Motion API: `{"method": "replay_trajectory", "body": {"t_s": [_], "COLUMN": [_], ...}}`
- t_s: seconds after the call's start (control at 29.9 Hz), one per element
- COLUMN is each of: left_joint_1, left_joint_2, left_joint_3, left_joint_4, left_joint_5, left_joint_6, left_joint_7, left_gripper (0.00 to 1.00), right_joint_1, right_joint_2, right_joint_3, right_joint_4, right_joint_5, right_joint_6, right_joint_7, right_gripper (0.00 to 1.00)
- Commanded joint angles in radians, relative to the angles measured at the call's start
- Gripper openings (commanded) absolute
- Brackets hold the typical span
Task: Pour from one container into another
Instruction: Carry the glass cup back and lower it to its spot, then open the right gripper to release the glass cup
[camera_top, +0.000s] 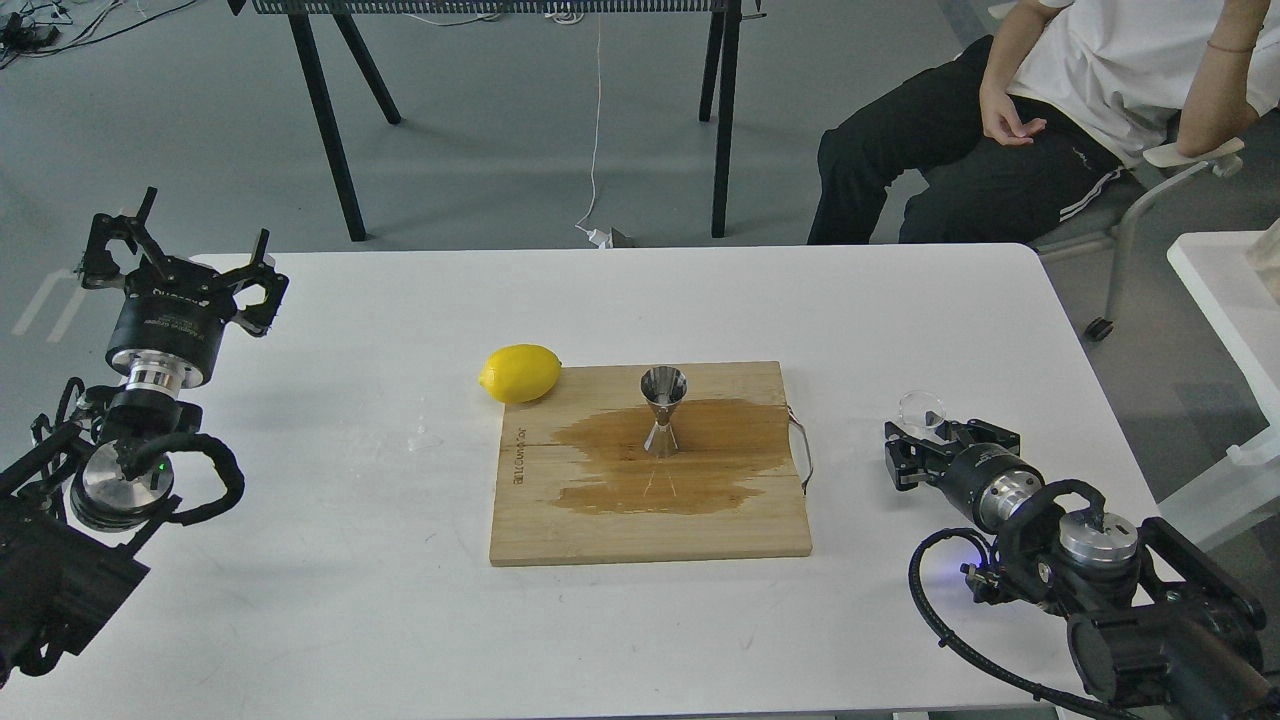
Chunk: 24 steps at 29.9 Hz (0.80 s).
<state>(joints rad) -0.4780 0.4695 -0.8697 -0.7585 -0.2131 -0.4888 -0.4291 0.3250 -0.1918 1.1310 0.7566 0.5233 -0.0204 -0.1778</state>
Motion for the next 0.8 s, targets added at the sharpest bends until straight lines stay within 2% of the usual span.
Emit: {"method": "replay_trajectory", "body": {"t_s": [0.0, 0.33, 0.37, 0.43, 0.53, 0.6, 0.77], "left_joint_1": [0.001, 0.002, 0.002, 0.002, 0.001, 0.001, 0.001], "left_joint_2": [0.001, 0.0, 0.0, 0.001, 0.001, 0.001, 0.001], "left_joint_3": [0.0, 0.0, 0.0, 0.0, 0.0, 0.0, 0.0], "left_joint_4": [-0.001, -0.001, -0.001, -0.001, -0.001, -0.001, -0.001], "left_joint_5": [0.0, 0.0, 0.0, 0.0, 0.0, 0.0, 0.0], "left_joint_6": [0.0, 0.0, 0.0, 0.0, 0.0, 0.0, 0.0], "left_joint_7": [-0.002, -0.002, -0.002, -0.002, -0.002, -0.002, -0.002], "left_gripper": [1.0, 1.0, 1.0, 1.0, 1.0, 1.0, 1.0], "right_joint_1": [0.003, 0.006, 0.008, 0.009, 0.012, 0.012, 0.012], "right_joint_2": [0.0, 0.0, 0.0, -0.001, -0.002, -0.001, -0.002], "right_joint_3": [0.016, 0.018, 0.016, 0.016, 0.016, 0.016, 0.016], "right_joint_4": [0.001, 0.017, 0.017, 0.015, 0.015, 0.015, 0.015], "right_joint_5": [0.0, 0.003, 0.003, 0.001, 0.001, 0.001, 0.001], "right_joint_6": [-0.003, 0.0, 0.0, 0.0, 0.0, 0.0, 0.002], "right_joint_7": [0.001, 0.008, 0.006, 0.008, 0.008, 0.008, 0.009], "right_gripper": [0.57, 0.66, 0.64, 0.53, 0.43, 0.46, 0.61]}}
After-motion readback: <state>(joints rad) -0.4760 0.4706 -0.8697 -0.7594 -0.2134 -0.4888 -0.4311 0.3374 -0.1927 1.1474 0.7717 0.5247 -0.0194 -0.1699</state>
